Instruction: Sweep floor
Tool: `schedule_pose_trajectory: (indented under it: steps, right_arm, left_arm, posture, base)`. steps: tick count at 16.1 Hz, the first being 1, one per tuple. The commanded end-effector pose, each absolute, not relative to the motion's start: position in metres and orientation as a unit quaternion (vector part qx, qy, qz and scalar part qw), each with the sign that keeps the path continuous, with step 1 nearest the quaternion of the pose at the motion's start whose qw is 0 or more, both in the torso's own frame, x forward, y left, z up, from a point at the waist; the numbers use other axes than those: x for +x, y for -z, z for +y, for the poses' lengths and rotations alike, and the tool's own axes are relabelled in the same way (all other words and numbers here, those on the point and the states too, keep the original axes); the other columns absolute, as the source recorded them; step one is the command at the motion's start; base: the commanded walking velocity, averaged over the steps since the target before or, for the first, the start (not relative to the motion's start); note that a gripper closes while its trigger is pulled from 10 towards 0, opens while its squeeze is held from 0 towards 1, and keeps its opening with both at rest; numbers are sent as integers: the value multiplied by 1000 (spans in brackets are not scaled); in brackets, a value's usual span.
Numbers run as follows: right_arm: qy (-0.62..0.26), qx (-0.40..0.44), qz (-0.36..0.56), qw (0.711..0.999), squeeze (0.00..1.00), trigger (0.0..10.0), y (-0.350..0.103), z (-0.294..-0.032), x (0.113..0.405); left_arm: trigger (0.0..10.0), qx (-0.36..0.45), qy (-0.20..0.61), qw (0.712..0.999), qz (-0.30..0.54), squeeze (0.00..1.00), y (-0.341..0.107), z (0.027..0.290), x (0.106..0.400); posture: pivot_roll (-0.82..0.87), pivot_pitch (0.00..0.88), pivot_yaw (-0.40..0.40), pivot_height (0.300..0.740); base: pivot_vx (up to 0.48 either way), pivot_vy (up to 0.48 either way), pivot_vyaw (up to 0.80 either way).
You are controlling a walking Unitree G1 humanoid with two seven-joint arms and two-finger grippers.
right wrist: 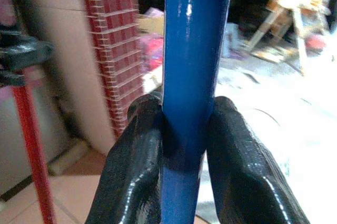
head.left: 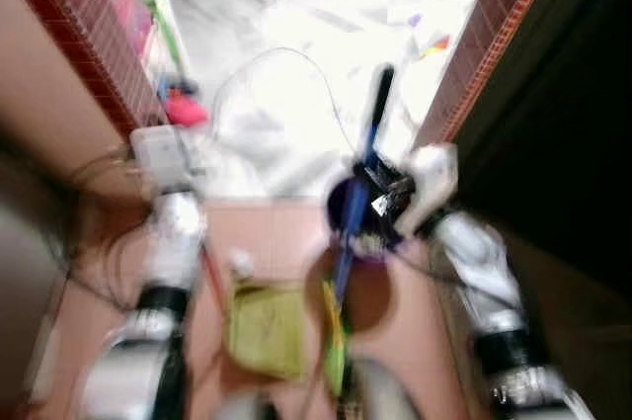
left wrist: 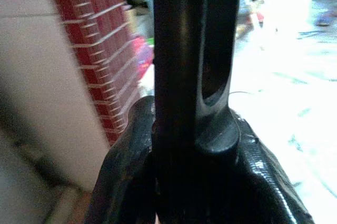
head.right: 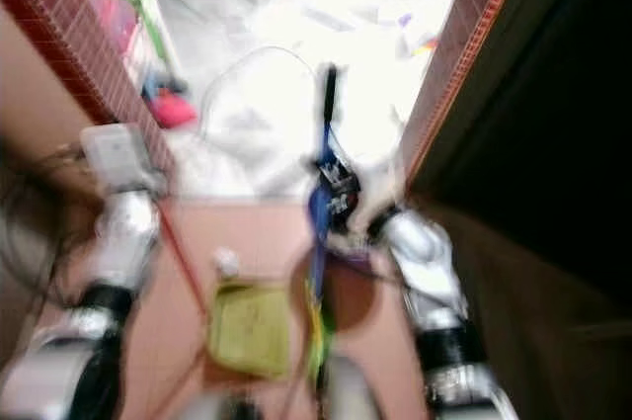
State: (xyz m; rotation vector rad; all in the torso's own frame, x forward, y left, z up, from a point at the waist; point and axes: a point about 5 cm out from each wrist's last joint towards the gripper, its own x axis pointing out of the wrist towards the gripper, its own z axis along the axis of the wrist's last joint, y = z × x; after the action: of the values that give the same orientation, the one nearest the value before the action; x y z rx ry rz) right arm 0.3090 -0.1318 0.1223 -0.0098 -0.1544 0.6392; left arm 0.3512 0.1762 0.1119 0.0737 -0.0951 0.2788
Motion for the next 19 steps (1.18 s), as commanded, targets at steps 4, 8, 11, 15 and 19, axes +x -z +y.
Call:
schedule_pose_trajectory:
  steps: [4, 8, 11, 15, 19]
  right_arm:
    - [-316, -16, -98, 943, 0, 10000, -133, -128, 310]
    - [-317, -10, -98, 943, 0, 10000, -133, -128, 310]
    - [-329, -7, -100, 939, 0, 10000, -138, -126, 311]
    - [-340, -10, -96, 935, 0, 10000, -139, -125, 312]
    - [-401, 1, -60, 914, 0, 10000, -124, -104, 304]
  left_arm:
    - [10000, 41, -119, 991, -48, 0, -108, 177, 349]
    - [10000, 37, -113, 992, -46, 0, -106, 175, 347]
    - [10000, 38, -108, 992, -45, 0, -106, 175, 348]
    - [10000, 38, -106, 993, -41, 0, -104, 173, 347]
    - [10000, 36, -106, 993, -37, 0, -102, 171, 346]
  posture:
    - [-148, 97, 13, 740]
    - [-144, 90, 16, 740]
    - [-146, 91, 19, 740]
    - [-149, 97, 19, 740]
    - [-146, 103, 19, 740]
  base:
    - [0, 0, -509]
    - [0, 0, -702]
    - [0, 0, 0]
    - [0, 0, 0]
    - [0, 0, 0]
